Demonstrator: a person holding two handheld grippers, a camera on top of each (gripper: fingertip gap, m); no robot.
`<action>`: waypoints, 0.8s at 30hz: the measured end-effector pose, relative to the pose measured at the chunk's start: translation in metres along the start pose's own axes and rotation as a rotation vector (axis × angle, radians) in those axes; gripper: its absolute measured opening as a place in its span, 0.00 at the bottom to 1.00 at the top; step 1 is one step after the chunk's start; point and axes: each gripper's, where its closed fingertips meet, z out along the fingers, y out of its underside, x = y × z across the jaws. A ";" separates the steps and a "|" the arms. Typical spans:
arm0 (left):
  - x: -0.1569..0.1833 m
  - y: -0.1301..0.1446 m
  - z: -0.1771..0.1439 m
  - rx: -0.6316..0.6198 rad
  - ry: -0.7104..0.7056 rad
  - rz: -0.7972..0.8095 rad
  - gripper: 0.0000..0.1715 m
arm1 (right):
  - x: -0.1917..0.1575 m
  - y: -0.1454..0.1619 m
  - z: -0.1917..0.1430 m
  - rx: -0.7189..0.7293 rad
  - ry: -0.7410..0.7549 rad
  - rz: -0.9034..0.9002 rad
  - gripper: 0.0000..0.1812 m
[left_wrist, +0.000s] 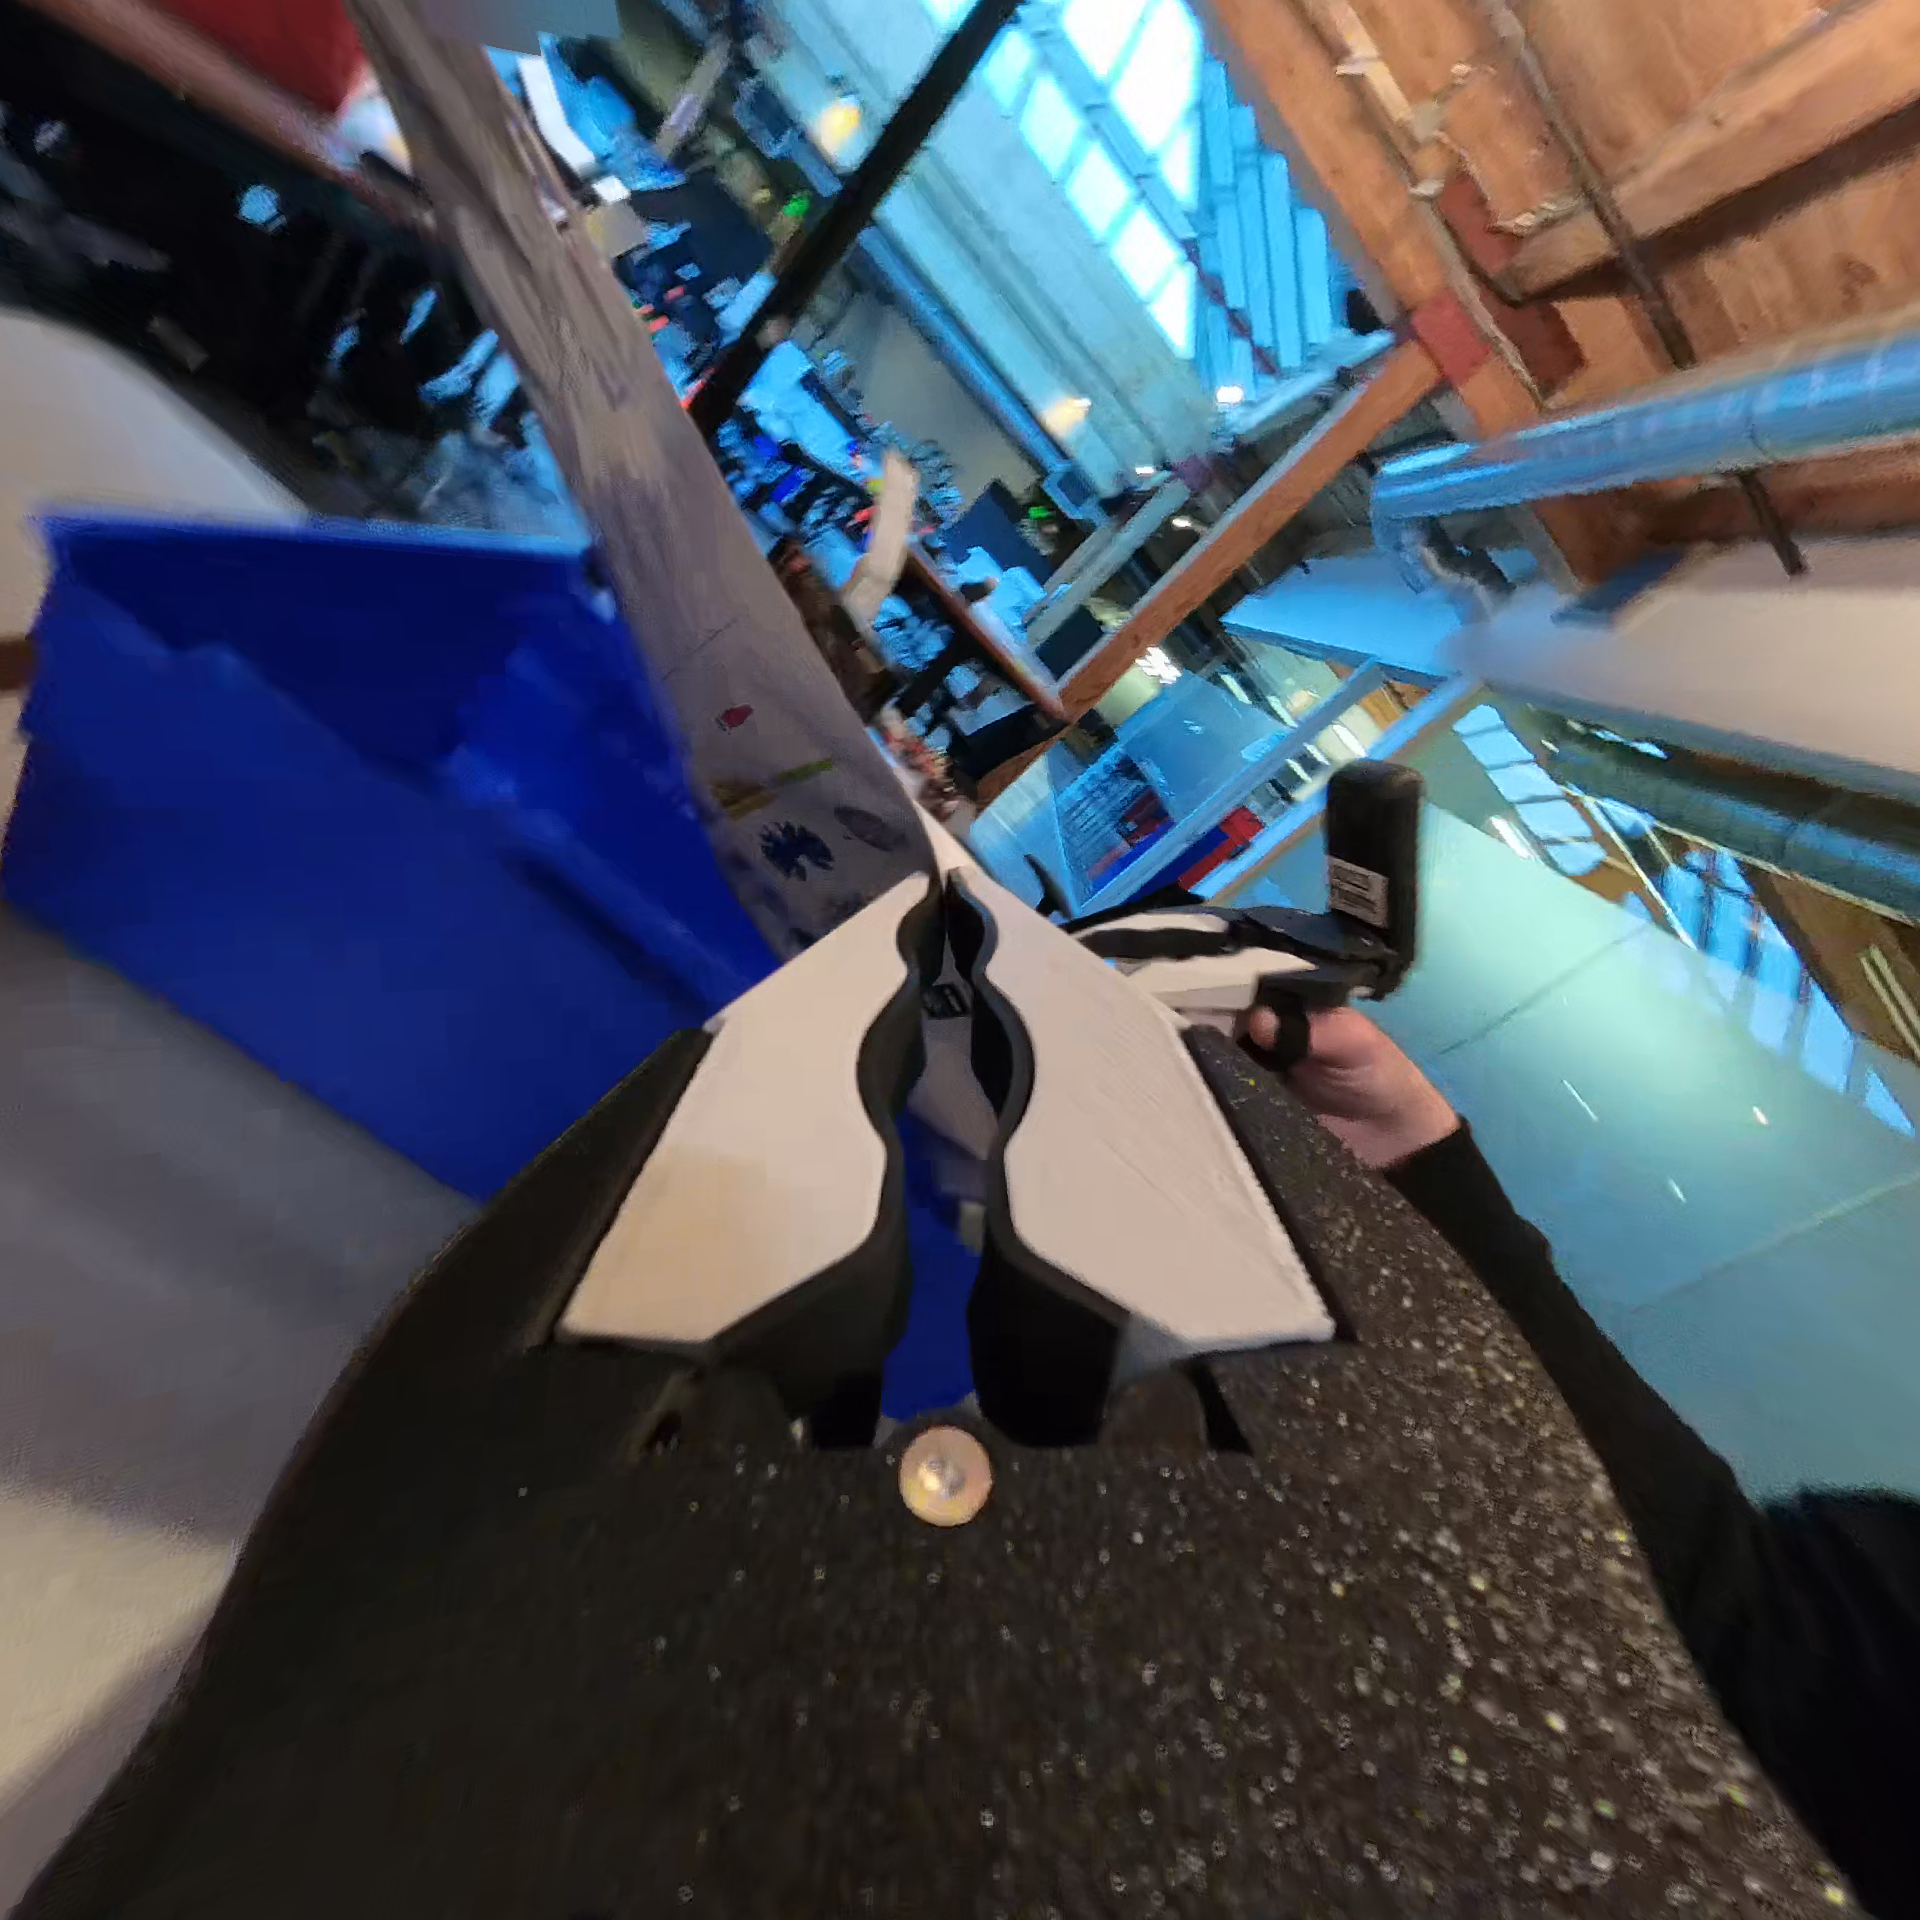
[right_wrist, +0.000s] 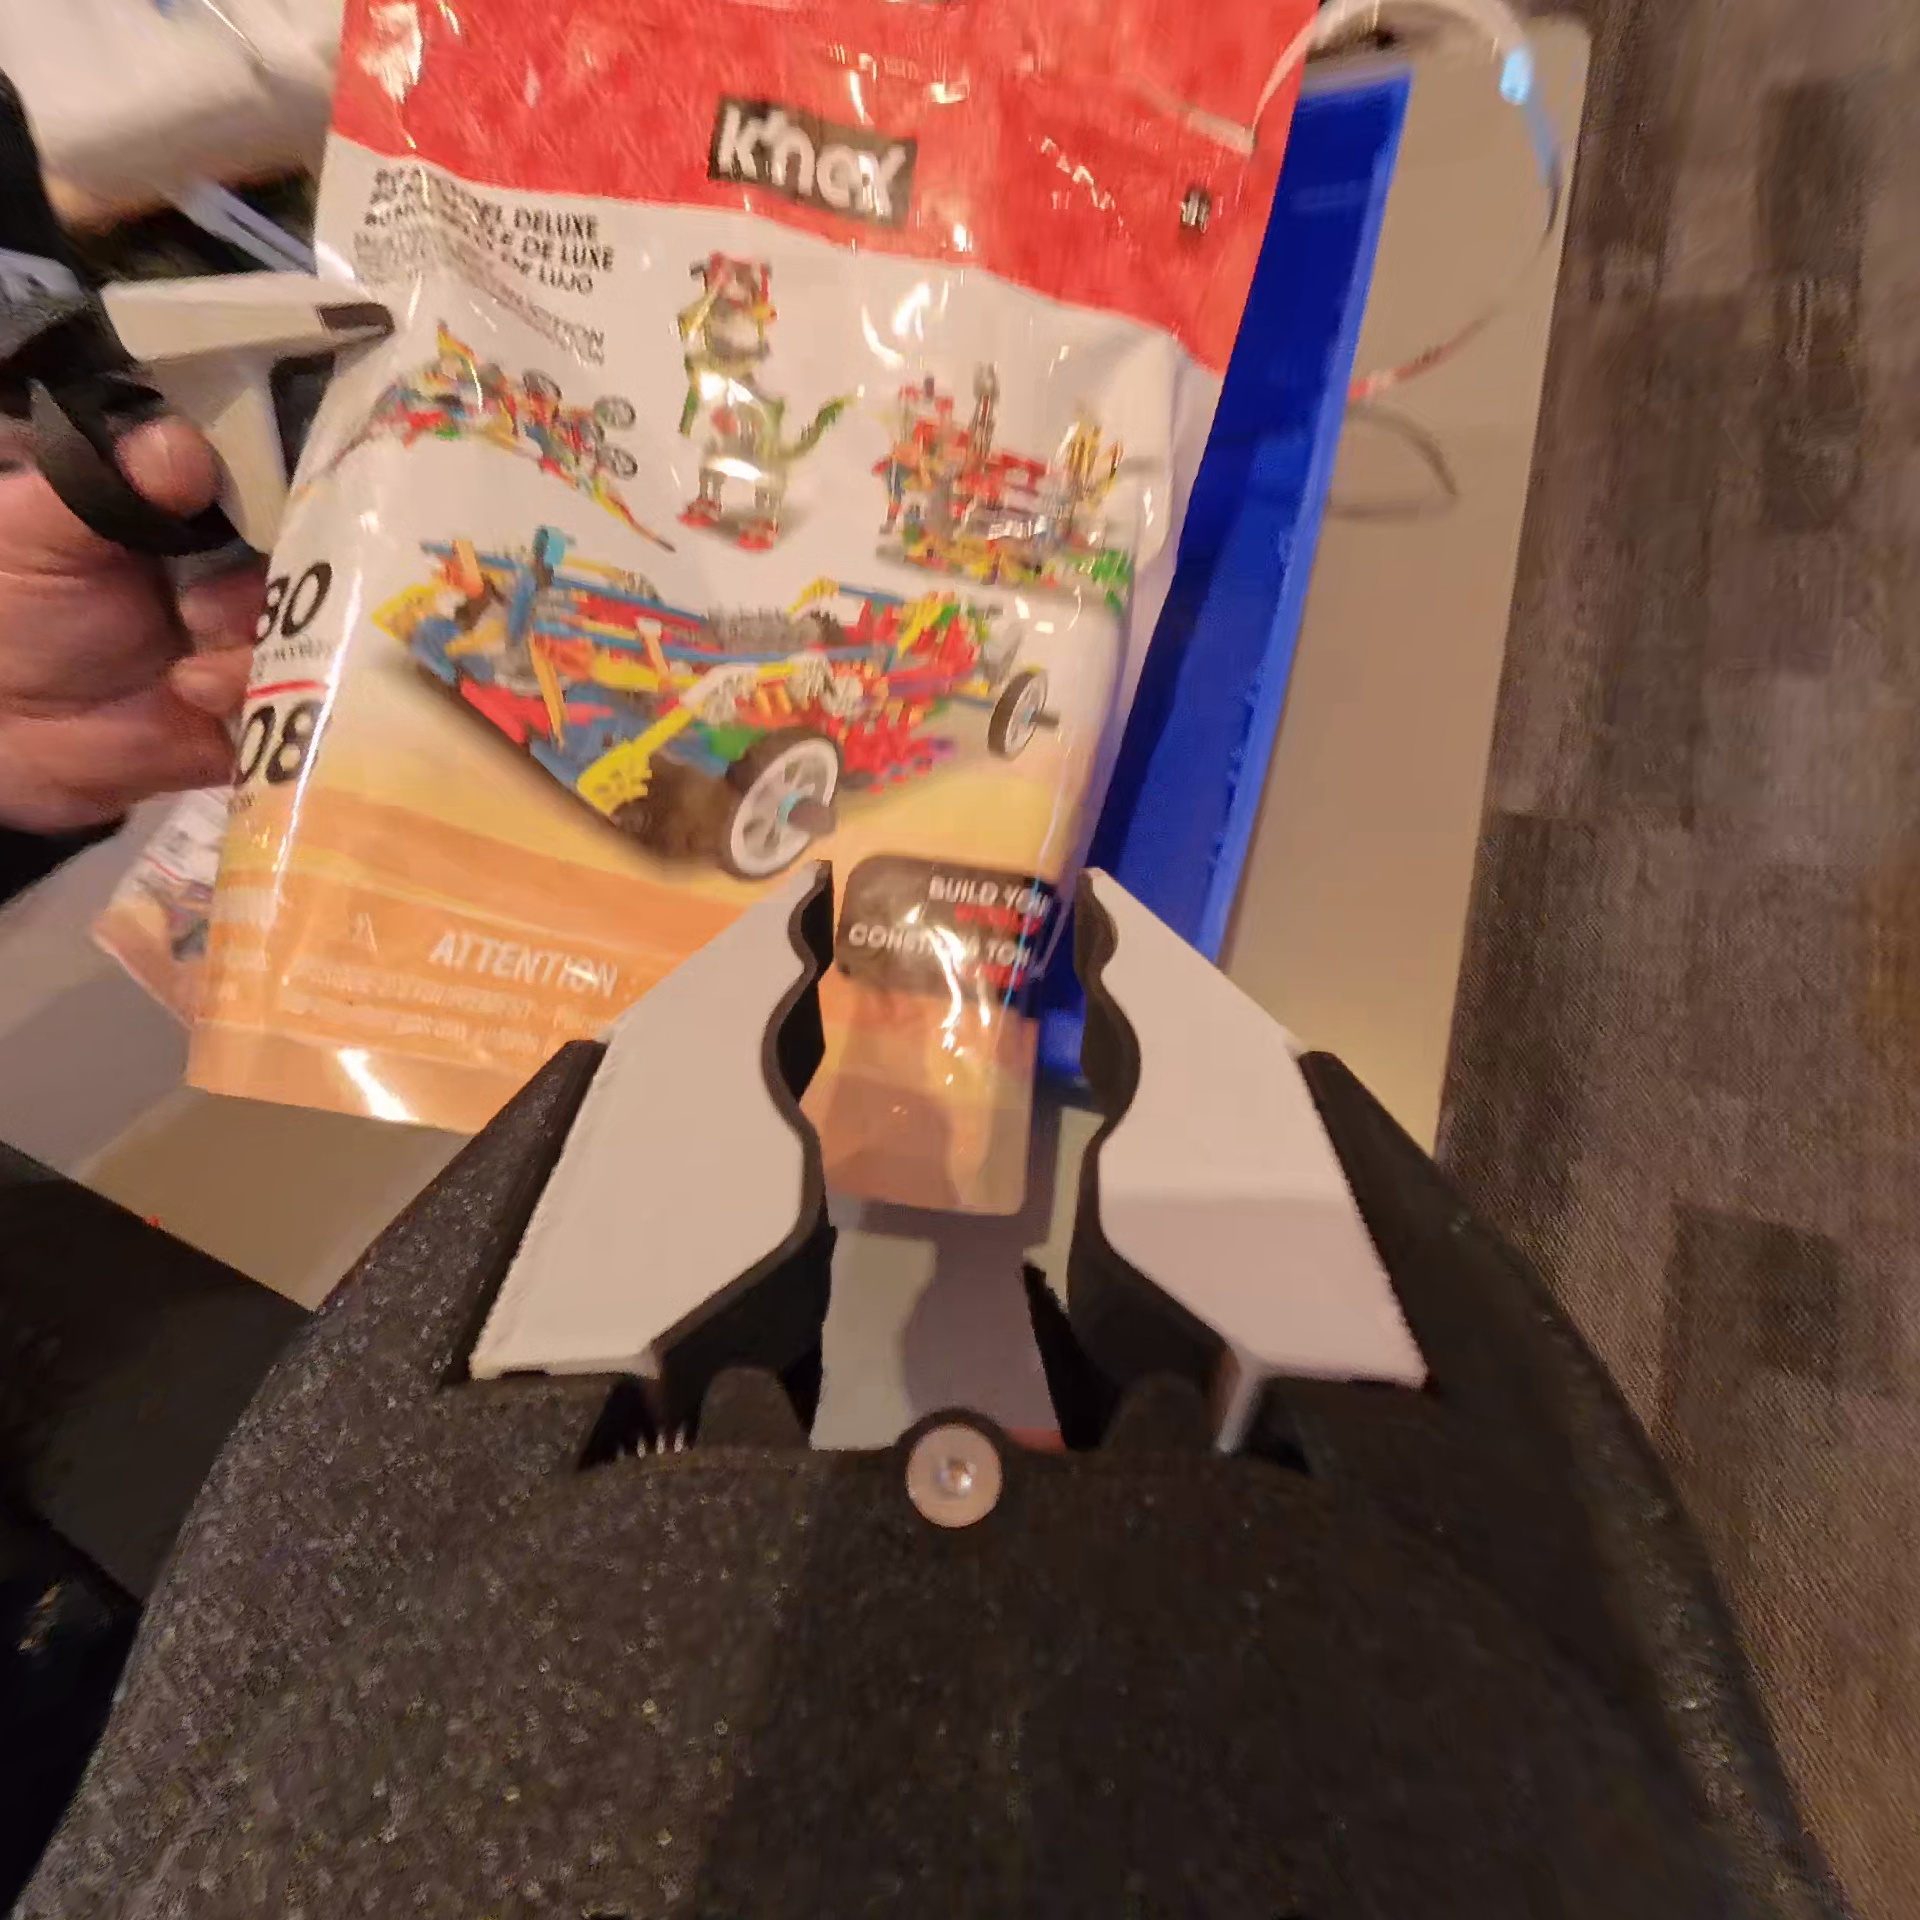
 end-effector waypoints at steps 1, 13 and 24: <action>0.015 -0.008 -0.004 0.006 0.054 0.041 0.00 | -0.004 -0.009 -0.003 0.027 -0.025 0.004 0.24; 0.159 -0.068 -0.097 0.066 0.718 0.191 0.00 | -0.096 -0.086 0.018 0.205 -0.647 0.042 0.41; 0.155 -0.094 -0.156 0.137 0.808 0.180 0.00 | -0.204 -0.110 -0.014 0.405 -1.056 -0.061 0.03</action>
